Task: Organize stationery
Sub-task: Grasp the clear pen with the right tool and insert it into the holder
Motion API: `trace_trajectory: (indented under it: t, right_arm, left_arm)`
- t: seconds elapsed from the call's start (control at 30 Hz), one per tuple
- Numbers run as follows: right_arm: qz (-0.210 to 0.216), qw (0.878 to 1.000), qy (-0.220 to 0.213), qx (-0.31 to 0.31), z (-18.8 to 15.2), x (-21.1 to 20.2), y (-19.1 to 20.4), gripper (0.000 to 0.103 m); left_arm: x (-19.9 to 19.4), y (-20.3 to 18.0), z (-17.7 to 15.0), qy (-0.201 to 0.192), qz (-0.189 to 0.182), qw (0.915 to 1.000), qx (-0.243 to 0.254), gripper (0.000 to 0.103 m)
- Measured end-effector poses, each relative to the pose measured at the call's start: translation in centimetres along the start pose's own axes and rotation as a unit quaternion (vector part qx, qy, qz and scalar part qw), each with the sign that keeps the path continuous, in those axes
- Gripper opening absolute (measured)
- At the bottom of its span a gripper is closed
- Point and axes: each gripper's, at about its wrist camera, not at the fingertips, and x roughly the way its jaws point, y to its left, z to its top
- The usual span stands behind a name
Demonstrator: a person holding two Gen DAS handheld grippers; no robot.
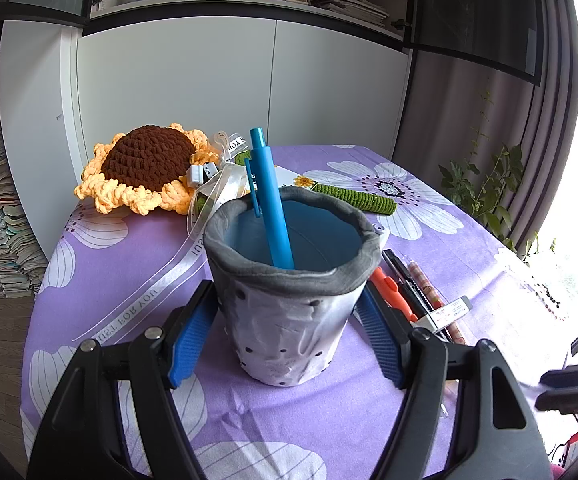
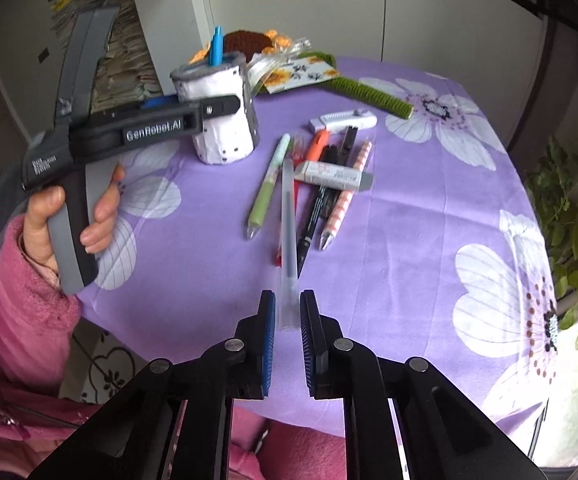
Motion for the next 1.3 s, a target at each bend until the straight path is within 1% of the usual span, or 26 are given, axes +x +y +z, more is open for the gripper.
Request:
trace_trajectory:
  t: [0.23,0.47,0.63,0.77,0.9,1.0,1.07,1.17,1.3]
  right_arm:
    - [0.005,0.997,-0.080,0.016,2.7,-4.2,-1.0,0.013]
    - [0.018,0.989,-0.146,0.024,6.7,-5.8,-0.9,0.013]
    - [0.027,0.984,-0.174,0.010,9.7,-6.3,0.0,0.013]
    - [0.046,0.977,-0.206,-0.010,12.5,-7.8,1.2,0.013]
    - [0.080,0.968,-0.235,-0.019,15.4,-8.7,2.2,0.013]
    - [0.090,0.968,-0.231,-0.030,16.8,-7.7,3.0,0.013]
    - [0.097,0.972,-0.211,-0.035,17.1,-6.5,3.3,0.013]
    - [0.091,0.979,-0.180,-0.034,17.2,-4.6,3.4,0.013]
    - [0.095,0.983,-0.154,-0.028,17.2,-2.5,3.1,0.013]
  left_arm:
    - [0.0,0.0,0.0,0.000,0.000,1.0000,0.000,0.071]
    - [0.0,0.0,0.0,0.000,0.000,1.0000,0.000,0.071]
    - [0.0,0.0,0.0,0.000,0.000,1.0000,0.000,0.070]
    - [0.0,0.0,0.0,0.000,0.000,1.0000,0.000,0.070]
    - [0.0,0.0,0.0,0.000,0.000,1.0000,0.000,0.070]
    - [0.0,0.0,0.0,0.001,0.000,1.0000,0.000,0.070]
    - [0.1,0.0,0.0,0.001,0.000,1.0000,0.000,0.071]
    - [0.1,-0.1,0.0,0.001,0.000,1.0000,0.000,0.071]
    - [0.1,-0.1,0.0,0.001,0.000,1.0000,0.000,0.071]
